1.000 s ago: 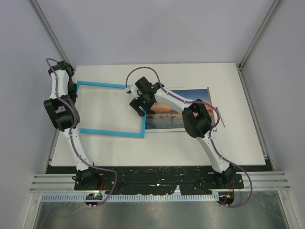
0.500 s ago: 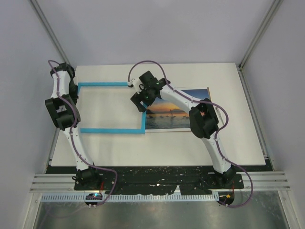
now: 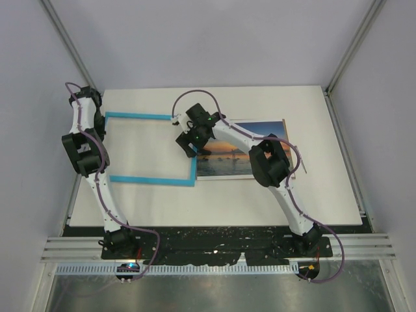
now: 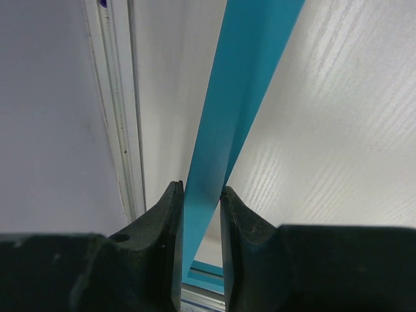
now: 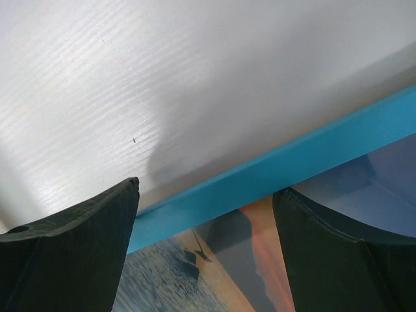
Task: Take the photo out of the frame
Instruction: Place the photo frame item at the center of the board.
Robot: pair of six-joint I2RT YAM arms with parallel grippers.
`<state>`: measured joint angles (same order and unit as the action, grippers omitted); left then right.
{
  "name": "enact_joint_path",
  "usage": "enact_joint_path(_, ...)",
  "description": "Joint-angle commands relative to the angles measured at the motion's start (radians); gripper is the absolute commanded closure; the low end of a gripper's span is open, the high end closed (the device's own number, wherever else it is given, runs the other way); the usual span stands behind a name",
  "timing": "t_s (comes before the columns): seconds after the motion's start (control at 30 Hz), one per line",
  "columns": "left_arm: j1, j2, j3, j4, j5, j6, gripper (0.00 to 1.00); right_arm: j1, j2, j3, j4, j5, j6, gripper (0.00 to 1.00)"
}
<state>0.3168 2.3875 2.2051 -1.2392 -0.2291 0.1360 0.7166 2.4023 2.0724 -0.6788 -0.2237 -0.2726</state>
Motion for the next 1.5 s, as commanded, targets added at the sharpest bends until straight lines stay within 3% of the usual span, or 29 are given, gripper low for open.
enact_joint_path(0.0, 0.008, -0.017, 0.025, 0.075, -0.032, -0.041, 1.0, 0.046, 0.014, 0.071, 0.047, -0.028, 0.006, 0.13)
enact_joint_path(0.53, 0.008, -0.028, -0.002, 0.09, -0.07, -0.042, 1.0, 0.067, -0.06, 0.034, 0.099, 0.052, -0.048, 0.12)
enact_joint_path(0.8, 0.01, -0.073, -0.082, 0.116, -0.069, -0.042, 0.88, 0.067, -0.126, -0.031, 0.18, 0.02, -0.028, 0.12)
enact_joint_path(1.0, 0.008, -0.064, -0.067, 0.115, -0.078, -0.038, 0.7, 0.067, -0.164, -0.057, 0.174, -0.019, 0.004, 0.12)
enact_joint_path(1.17, 0.008, -0.062, -0.056, 0.119, -0.093, -0.05, 0.35, 0.067, -0.239, -0.101, 0.174, -0.083, 0.032, 0.12)
enact_joint_path(1.37, 0.008, -0.109, -0.071, 0.113, -0.073, -0.068, 0.26, 0.046, -0.359, -0.173, 0.147, -0.111, 0.016, 0.12)
enact_joint_path(1.47, 0.007, -0.177, -0.113, 0.121, -0.015, -0.084, 0.26, -0.031, -0.442, -0.225, 0.104, -0.153, 0.024, 0.11)
